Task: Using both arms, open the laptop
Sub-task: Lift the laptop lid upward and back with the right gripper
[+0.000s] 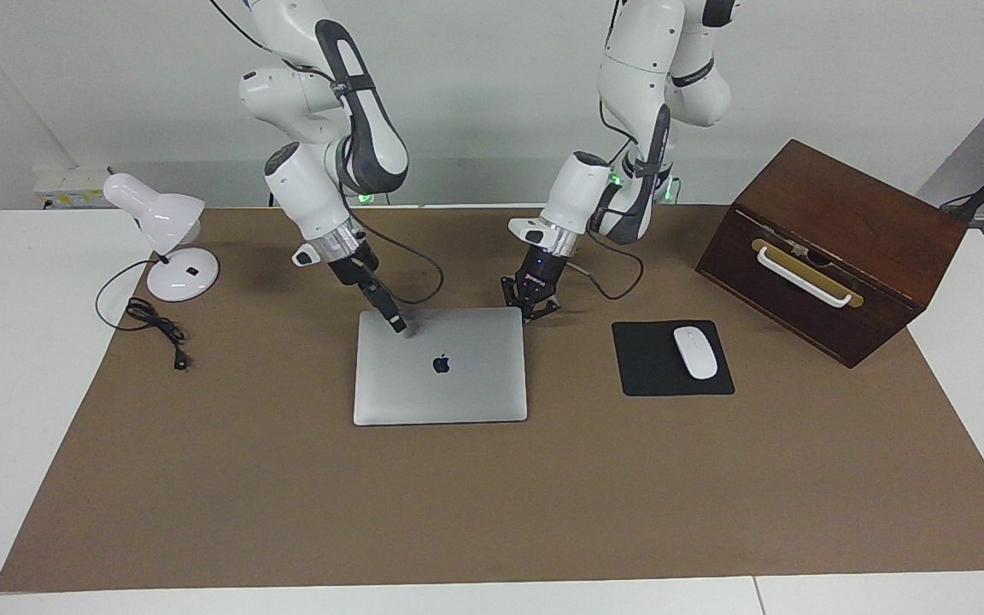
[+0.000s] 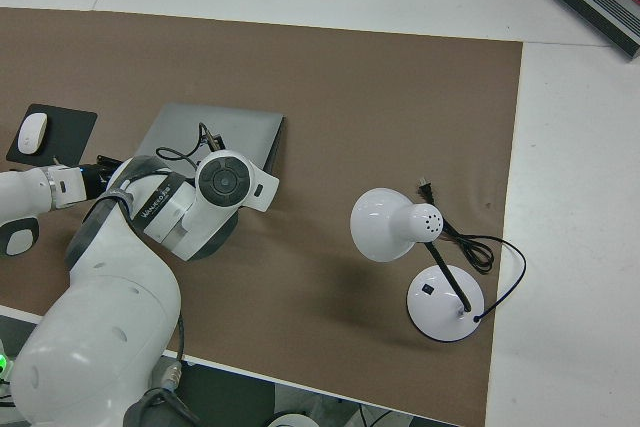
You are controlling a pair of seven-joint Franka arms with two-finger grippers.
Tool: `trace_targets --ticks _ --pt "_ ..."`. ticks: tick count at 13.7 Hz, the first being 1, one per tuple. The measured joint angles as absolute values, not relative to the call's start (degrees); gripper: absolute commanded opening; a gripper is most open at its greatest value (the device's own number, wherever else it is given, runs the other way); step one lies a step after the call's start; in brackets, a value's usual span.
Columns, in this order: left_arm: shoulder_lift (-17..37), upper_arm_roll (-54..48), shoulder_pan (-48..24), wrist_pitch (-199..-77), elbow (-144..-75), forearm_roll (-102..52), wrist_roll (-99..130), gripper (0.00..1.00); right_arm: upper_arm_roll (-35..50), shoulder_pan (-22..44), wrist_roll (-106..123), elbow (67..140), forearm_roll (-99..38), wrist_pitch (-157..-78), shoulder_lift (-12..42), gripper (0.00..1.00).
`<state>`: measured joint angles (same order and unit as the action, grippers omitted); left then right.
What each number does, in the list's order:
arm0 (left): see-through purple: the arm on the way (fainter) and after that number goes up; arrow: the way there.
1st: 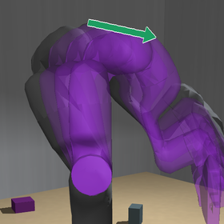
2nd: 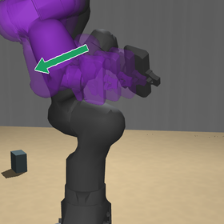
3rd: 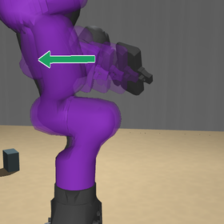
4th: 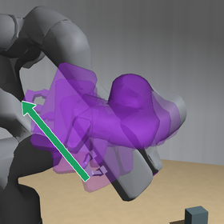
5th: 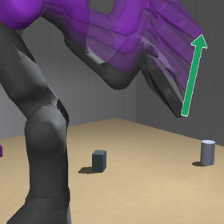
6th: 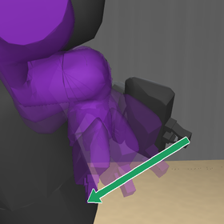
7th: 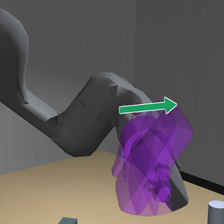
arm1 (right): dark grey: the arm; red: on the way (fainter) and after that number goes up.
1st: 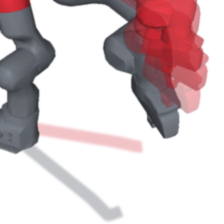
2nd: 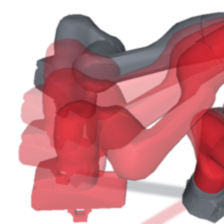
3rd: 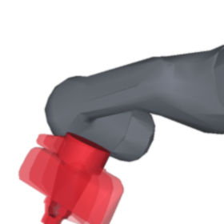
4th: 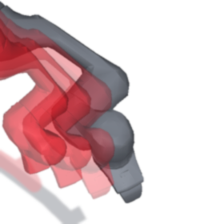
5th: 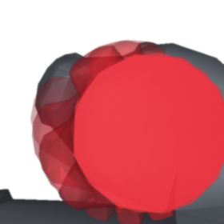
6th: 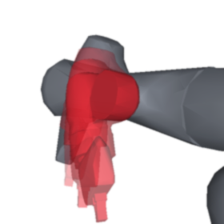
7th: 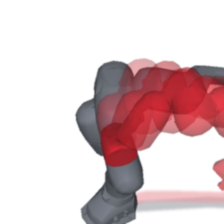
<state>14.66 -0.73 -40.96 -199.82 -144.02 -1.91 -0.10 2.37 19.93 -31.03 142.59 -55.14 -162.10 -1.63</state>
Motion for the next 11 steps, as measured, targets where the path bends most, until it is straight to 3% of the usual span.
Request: trace_targets --ticks 11 --pt "14.72 -0.73 -40.96 -199.96 -144.02 -1.89 -0.13 0.0 2.43 19.93 -31.7 137.8 -55.19 -162.25 0.38 1.0"
